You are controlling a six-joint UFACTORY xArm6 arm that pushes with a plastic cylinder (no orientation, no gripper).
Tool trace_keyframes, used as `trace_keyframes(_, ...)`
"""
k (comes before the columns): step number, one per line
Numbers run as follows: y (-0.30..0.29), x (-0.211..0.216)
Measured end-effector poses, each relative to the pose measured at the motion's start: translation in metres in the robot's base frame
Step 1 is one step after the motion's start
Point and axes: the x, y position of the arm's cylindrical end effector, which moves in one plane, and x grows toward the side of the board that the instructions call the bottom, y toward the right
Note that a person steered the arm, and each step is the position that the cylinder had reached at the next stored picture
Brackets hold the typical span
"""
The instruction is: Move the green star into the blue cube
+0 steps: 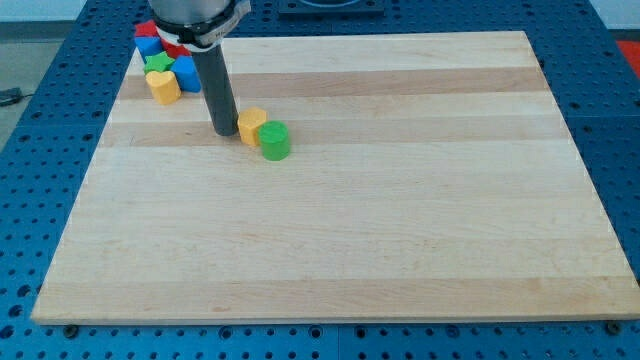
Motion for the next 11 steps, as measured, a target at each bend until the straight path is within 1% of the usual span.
trace_keyframes(1,-0.009,0.006)
trace_keyframes(3,-0.129,0.002)
trace_keyframes(4,-0.169,-0.012)
trace_keyframes(6,-0.165,-0.105)
trace_keyframes(7,-0.162,-0.117)
trace_keyframes(8,-0.140,-0.110)
trace_keyframes(9,-0.103,-0.093)
trace_keyframes(10,-0.078,-0.065)
trace_keyframes(11,-0.071,-0.041)
